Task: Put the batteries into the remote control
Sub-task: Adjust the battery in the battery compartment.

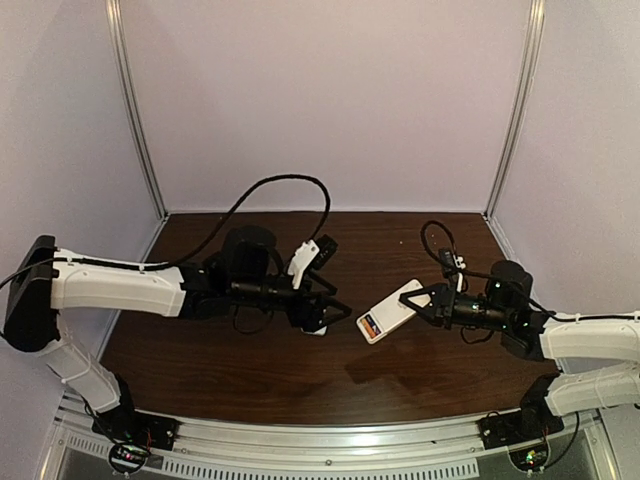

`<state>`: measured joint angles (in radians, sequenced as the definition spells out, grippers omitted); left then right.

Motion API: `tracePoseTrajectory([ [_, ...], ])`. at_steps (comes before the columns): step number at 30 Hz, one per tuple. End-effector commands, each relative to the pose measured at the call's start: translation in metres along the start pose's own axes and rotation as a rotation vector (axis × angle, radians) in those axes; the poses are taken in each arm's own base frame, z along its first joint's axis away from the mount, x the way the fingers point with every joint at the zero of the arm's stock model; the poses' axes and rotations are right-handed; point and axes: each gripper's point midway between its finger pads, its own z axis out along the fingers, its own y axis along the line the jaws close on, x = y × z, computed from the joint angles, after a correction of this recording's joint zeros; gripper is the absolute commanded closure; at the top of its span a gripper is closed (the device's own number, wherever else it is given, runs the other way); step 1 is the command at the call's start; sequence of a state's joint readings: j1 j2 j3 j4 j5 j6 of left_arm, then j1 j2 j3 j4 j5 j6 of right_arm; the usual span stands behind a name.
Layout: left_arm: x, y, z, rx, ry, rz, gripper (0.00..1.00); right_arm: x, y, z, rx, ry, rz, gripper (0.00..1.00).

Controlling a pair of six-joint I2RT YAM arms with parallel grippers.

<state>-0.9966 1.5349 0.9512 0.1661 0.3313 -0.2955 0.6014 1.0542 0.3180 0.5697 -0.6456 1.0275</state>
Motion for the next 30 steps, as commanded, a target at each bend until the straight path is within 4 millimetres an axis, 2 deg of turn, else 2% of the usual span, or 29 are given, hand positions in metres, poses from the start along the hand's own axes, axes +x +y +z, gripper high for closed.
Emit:
tracePoseTrajectory([
  [1,-0.018,-0.022,0.016,0.143,-0.05,-0.045,0.26,-0.003,0.017,0.0,-0.069,-0.001,-0.049,1.0],
  [8,-0.006,-0.033,0.039,0.186,0.006,-0.033,0.33,-0.004,0.024,0.0,-0.098,0.001,-0.046,1.0],
  [16,0.006,-0.033,0.047,0.199,0.045,-0.026,0.49,-0.005,0.029,0.0,-0.121,0.0,-0.038,1.0],
  [19,0.012,-0.033,0.048,0.204,0.063,-0.025,0.52,-0.006,0.032,0.0,-0.137,-0.003,-0.03,1.0],
  [23,0.017,-0.029,0.052,0.183,0.087,-0.026,0.53,-0.007,0.034,0.0,-0.146,-0.001,-0.025,1.0],
  [30,0.027,-0.01,0.06,0.078,0.149,-0.042,0.64,-0.007,0.039,0.0,-0.172,-0.001,-0.01,1.0],
])
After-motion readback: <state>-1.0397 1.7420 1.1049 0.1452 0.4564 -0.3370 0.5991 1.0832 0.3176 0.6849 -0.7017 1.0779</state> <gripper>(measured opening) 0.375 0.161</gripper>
